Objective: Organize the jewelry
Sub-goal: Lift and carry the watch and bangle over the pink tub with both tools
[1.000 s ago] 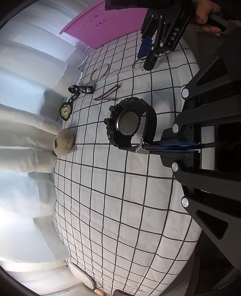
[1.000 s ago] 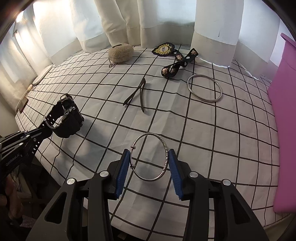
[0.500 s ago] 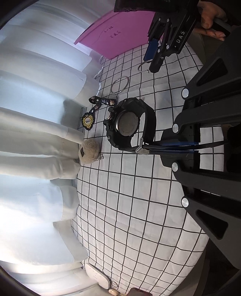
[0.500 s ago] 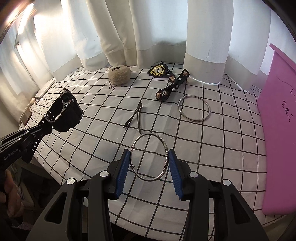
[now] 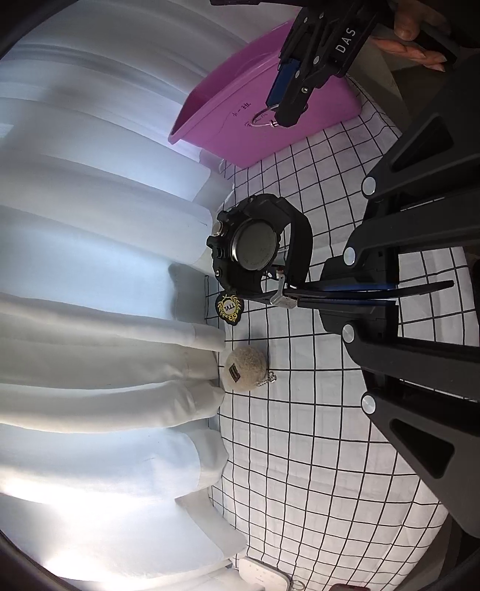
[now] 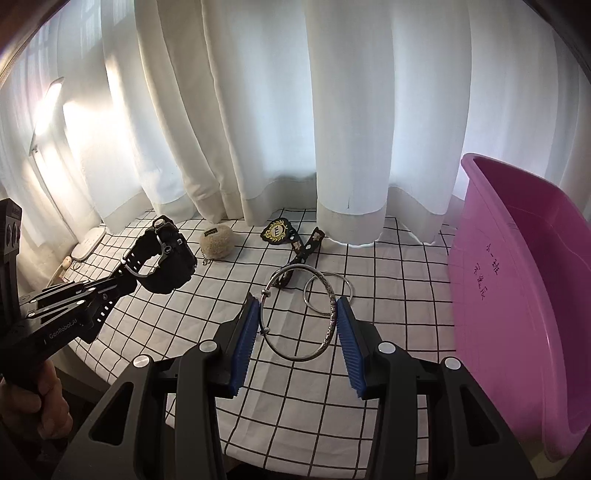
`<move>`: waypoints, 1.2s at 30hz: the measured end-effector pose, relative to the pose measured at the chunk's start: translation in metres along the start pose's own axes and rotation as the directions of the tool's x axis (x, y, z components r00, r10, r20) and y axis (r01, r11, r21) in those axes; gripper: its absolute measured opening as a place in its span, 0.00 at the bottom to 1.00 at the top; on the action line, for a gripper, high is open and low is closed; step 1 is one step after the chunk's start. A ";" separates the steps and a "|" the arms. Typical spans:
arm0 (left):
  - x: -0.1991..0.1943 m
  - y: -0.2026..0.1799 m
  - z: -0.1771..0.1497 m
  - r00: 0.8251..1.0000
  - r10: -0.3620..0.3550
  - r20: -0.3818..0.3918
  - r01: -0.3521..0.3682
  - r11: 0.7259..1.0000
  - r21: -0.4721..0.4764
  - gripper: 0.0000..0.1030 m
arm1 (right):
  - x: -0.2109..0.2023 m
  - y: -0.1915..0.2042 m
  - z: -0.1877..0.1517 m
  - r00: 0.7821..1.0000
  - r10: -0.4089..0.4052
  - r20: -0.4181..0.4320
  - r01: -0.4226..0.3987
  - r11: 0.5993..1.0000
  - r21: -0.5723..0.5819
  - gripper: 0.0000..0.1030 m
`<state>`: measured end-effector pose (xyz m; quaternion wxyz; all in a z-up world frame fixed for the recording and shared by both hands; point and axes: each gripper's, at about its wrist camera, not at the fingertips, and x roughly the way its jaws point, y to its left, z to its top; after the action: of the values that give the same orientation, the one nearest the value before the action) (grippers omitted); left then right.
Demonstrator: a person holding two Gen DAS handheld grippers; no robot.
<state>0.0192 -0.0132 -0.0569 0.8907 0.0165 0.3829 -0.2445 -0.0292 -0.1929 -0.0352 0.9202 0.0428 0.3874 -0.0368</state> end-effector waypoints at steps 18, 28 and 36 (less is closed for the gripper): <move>0.019 -0.181 0.080 0.956 -0.289 0.057 0.264 0.926 0.271 0.03 | -0.105 -0.140 0.027 0.942 -0.299 0.152 0.264 0.941 0.213 0.40; 0.049 -0.262 0.094 0.938 -0.345 0.024 0.316 0.884 0.345 0.03 | -0.109 -0.204 0.014 0.924 -0.369 0.102 0.326 0.898 0.296 0.40; 0.081 -0.307 0.093 0.944 -0.323 -0.059 0.324 0.885 0.336 0.03 | -0.096 -0.243 0.007 0.930 -0.368 0.013 0.341 0.874 0.345 0.40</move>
<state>-0.0079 -0.3375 0.0010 0.8208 0.1064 0.3326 -0.4521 -0.1154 -0.4313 0.0258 0.8913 0.1262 0.3400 -0.2723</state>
